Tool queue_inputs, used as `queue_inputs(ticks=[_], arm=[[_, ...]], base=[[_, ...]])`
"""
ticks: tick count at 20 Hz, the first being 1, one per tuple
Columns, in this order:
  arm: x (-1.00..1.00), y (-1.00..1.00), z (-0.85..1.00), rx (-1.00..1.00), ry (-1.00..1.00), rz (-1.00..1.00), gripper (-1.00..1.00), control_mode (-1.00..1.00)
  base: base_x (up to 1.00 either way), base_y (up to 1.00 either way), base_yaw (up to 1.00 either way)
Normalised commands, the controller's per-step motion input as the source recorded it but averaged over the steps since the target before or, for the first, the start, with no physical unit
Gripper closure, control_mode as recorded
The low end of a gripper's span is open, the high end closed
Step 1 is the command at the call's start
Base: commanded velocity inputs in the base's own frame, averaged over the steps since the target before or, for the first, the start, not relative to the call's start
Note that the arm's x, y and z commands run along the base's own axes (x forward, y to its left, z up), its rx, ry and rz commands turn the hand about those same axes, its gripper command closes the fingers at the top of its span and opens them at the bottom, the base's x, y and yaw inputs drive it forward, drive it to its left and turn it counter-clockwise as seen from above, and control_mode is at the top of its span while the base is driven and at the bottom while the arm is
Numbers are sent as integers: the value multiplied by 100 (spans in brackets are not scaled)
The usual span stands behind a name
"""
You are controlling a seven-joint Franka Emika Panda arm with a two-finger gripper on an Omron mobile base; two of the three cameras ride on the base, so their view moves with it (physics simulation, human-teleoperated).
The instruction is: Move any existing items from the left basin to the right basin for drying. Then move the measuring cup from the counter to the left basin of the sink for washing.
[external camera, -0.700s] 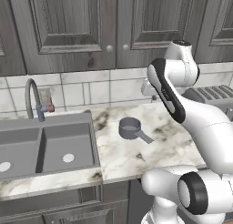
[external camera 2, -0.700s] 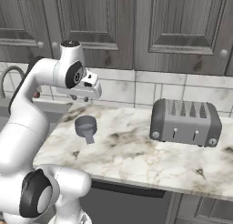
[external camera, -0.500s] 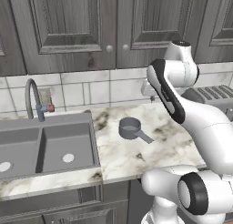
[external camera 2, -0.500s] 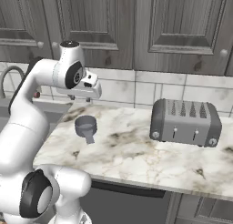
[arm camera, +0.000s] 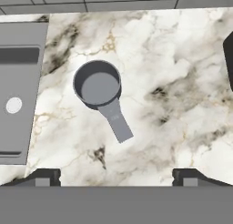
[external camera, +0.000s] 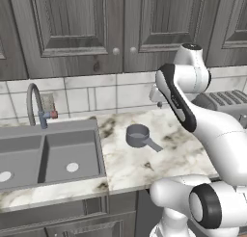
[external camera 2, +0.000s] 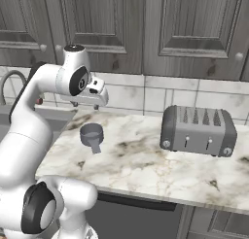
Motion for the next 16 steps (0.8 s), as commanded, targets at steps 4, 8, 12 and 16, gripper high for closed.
queue_inputs(ticks=[4,8,12,16], arm=[[0,0,0,0,0,0,-100,100],[0,0,0,0,0,0,-100,100],[0,0,0,0,0,0,-100,100],[0,0,0,0,0,0,-100,100]], base=[[21,4,-2],[31,32,-3],[19,65,-3],[11,79,-6]])
